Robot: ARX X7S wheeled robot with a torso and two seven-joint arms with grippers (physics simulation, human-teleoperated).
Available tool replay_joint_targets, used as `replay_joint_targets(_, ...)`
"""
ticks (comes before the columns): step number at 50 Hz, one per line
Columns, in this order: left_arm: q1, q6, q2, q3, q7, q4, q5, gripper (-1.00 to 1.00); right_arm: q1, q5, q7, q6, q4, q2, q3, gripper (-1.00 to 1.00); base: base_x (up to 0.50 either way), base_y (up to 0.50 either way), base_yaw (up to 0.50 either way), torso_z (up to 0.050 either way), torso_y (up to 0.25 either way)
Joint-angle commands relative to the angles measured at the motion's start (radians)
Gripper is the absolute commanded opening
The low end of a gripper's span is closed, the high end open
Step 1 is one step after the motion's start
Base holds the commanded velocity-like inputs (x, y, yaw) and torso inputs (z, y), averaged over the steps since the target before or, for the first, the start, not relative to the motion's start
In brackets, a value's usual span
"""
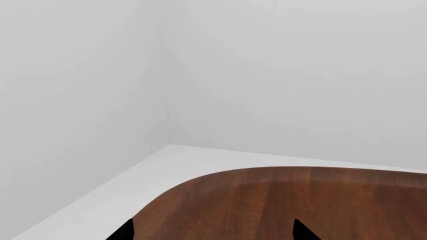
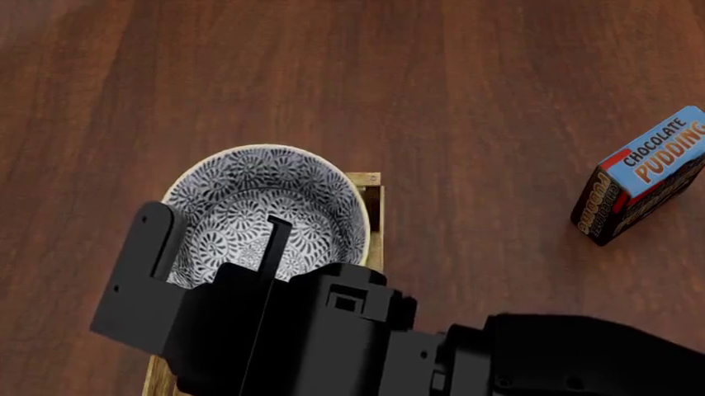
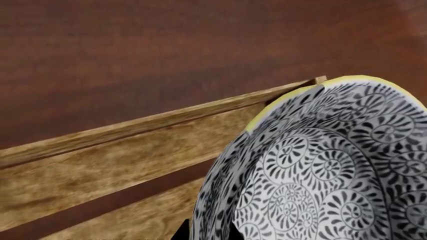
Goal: Stack the left bowl on the right bowl and place them in the tray.
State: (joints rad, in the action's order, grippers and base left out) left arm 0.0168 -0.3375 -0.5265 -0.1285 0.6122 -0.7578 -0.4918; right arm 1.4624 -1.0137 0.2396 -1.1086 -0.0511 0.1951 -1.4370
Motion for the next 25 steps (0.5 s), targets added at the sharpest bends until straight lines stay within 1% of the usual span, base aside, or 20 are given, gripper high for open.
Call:
replay_joint_targets(1, -0.001, 0.0, -0.001, 0.004, 0.002, 0.001, 0.002, 1.0, -0.01, 0.052, 0.0, 0.007, 0.003, -0.002, -0.003, -1.0, 0.0, 0.0, 0.0, 0.0, 0.0)
replay_joint_targets(25, 0.004, 0.007, -0.003, 0.009, 0.003, 0.002, 0.007, 1.0, -0.049, 0.052, -0.003, 0.026, 0.018, -0.001, -0.02, -1.0, 0.0, 0.0, 0.0, 0.0, 0.0)
